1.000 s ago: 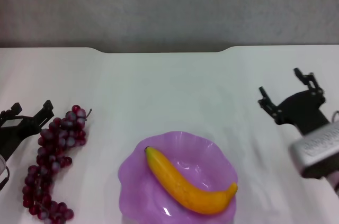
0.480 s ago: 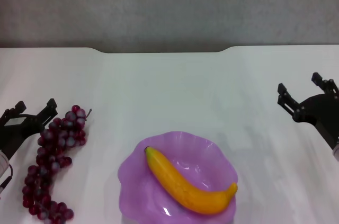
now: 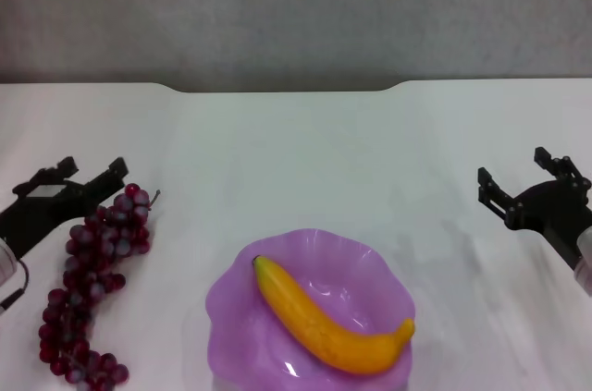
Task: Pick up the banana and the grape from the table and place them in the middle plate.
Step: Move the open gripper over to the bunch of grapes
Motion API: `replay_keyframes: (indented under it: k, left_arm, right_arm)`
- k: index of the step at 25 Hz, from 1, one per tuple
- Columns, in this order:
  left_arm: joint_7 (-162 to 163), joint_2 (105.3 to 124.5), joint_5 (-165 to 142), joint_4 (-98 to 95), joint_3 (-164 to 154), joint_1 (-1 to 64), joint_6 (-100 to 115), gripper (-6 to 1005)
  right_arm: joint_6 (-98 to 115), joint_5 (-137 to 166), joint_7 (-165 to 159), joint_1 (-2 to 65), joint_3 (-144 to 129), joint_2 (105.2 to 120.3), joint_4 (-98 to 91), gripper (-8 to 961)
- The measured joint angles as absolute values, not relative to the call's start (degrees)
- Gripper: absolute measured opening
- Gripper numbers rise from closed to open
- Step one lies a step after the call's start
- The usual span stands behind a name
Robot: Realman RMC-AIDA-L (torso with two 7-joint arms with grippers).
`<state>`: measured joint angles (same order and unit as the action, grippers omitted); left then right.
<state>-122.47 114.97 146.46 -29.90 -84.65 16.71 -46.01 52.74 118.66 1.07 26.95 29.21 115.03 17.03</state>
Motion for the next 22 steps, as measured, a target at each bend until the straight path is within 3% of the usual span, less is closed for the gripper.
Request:
replay_keyframes:
  k: [8,22]
  left_arm:
    - [-90.1,116.12,108.3,-56.8,-85.2,7.2,-29.6,891]
    - [-44.1,116.87,53.2,-65.9,-84.8,9.4,-33.7,892]
  right_arm:
    - [51.7,118.8,1.1,27.2,29.0,115.05,17.0,877]
    - [50.4,118.7,1.0,27.7,29.0,115.05,16.9,877]
